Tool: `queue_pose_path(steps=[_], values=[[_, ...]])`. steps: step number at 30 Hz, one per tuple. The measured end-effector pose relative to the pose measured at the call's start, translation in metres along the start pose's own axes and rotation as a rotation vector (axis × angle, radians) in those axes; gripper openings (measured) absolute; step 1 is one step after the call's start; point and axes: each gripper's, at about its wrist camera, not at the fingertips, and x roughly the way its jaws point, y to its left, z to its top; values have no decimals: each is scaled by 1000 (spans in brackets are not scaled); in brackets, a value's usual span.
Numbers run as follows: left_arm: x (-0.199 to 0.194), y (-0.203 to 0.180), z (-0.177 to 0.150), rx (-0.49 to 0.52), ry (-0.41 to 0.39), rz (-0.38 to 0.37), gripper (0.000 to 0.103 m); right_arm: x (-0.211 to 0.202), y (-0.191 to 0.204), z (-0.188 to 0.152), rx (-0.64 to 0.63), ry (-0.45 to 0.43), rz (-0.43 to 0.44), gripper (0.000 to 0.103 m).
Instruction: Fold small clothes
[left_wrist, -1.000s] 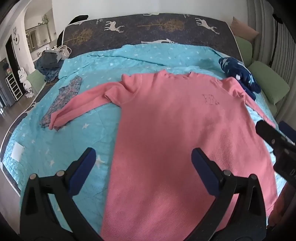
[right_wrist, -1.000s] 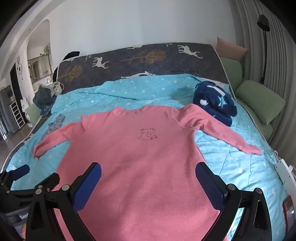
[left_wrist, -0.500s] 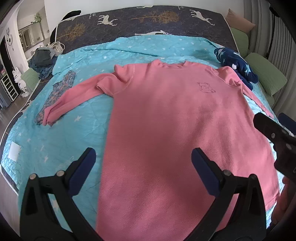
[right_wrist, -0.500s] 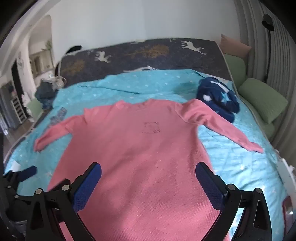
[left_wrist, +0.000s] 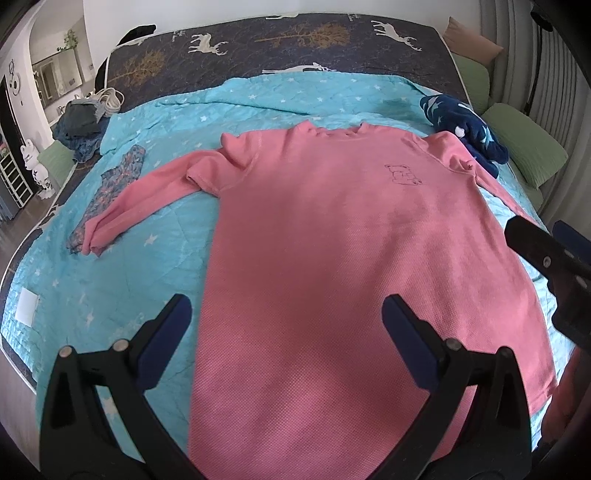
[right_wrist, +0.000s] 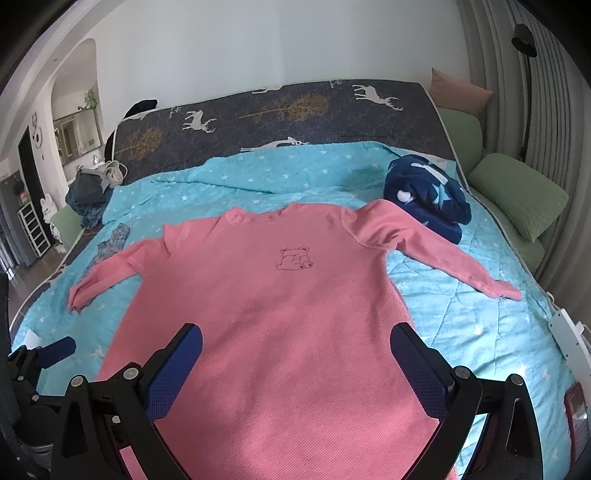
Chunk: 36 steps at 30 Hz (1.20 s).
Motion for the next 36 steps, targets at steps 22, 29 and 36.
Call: queue_pose_path(steps=[22,29,36], values=[[0,-3,3,12,-7,4,102,-5,5,4,-20,-16,3,103],[0,-1,3,10,-8,-11,102,-4,7,6,-20,-11,0,103],[1,-1,3,11,-4,-15,102,-1,6,5,-12,3,2,103]])
